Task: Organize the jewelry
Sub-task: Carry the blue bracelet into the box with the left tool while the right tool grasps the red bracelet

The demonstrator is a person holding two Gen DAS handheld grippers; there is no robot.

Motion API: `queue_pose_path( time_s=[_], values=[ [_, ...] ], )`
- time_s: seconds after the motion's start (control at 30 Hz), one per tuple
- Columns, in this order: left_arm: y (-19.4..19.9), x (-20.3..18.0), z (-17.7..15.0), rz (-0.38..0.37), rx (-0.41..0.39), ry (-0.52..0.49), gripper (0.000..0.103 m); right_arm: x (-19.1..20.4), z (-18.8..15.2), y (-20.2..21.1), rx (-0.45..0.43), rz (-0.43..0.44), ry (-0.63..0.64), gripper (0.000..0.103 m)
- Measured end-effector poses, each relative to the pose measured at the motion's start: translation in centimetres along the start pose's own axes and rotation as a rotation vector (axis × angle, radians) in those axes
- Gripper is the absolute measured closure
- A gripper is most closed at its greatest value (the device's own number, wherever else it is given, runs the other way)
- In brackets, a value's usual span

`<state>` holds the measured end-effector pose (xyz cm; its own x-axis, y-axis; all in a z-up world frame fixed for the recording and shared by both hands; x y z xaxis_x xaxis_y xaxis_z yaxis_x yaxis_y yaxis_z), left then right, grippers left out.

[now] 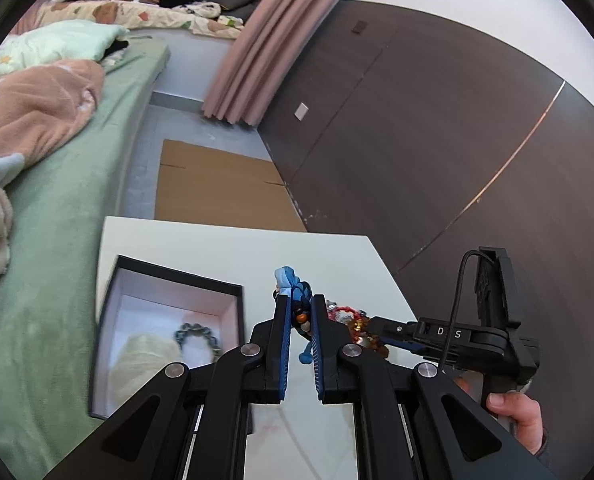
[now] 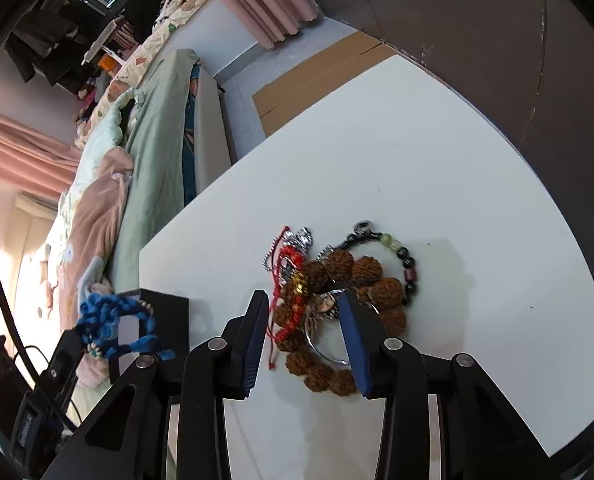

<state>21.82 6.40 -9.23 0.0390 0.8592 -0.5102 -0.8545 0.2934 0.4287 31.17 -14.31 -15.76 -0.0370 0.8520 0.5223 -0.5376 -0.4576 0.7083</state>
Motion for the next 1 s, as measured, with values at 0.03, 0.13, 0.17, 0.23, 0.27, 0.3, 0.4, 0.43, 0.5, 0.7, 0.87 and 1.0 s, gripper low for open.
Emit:
queue_pose_path(
  time_s=[0.03, 0.13, 0.17, 0.23, 0.27, 0.3, 0.4, 0.43, 0.5, 0.7, 0.87, 1.0],
  values=[
    [0.1, 0.3, 0.0, 0.002, 0.0, 0.007, 0.093, 0.1, 0.1, -0.2, -0.005, -0.007, 0.004, 0.064],
    [0.4, 1.0, 0.2, 0.007, -0.006, 0.011, 0.093, 0.3, 0.1, -1.0, -0.002, -0.025, 0.005, 0.068],
    [0.6, 1.1, 0.1, 0.009, -0.007, 0.011, 0.093, 0.3, 0.1, -1.3, -0.001, -0.034, 0.007, 0.069],
    [0.6, 1.6, 0.2, 0.009, -0.007, 0.02, 0.093, 0.5, 0.1, -1.5, -0.007, -0.058, 0.014, 0.069],
    [0.8, 1.6, 0.2, 0.01, -0.007, 0.022, 0.093, 0.6, 0.0, -1.6, -0.009, -0.064, 0.019, 0.069],
    [0.8, 1.8, 0.2, 0.012, -0.007, 0.023, 0.093, 0.6, 0.0, -1.7, -0.01, -0.069, 0.023, 0.069],
    [0.8, 2.2, 0.3, 0.02, -0.004, 0.025, 0.093, 1.1, 0.1, -1.8, -0.024, -0.102, 0.045, 0.07],
    [0.8, 2.3, 0.3, 0.023, -0.003, 0.025, 0.093, 1.3, 0.1, -1.9, -0.025, -0.114, 0.056, 0.071],
    [0.8, 2.5, 0.3, 0.033, -0.001, 0.022, 0.093, 1.3, 0.2, -1.9, -0.026, -0.143, 0.077, 0.076],
    [1.2, 2.8, 0.7, 0.049, -0.004, 0.025, 0.093, 0.9, 0.1, -2.0, -0.013, -0.172, 0.067, 0.092],
    [1.7, 3.3, 1.1, 0.072, -0.004, 0.065, 0.093, 1.4, 0.2, -0.2, -0.057, -0.127, 0.063, 0.094],
    [2.3, 4.0, 1.4, 0.118, -0.016, 0.076, 0.092, 2.6, 0.3, 1.6, -0.103, -0.063, 0.067, 0.094]
  ],
)
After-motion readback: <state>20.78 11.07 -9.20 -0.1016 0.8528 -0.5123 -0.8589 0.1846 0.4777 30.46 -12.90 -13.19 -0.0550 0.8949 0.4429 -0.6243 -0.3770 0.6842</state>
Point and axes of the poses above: each gripper's, at about its wrist camera, not at the fingertips, and y roughly against the way its jaws point, x to its left, z to its top, the point moved 4 cm from there along -y, roughly the way its jaws point, and after that the axes turned 12 degrees about -x, right-handed, at the moved point
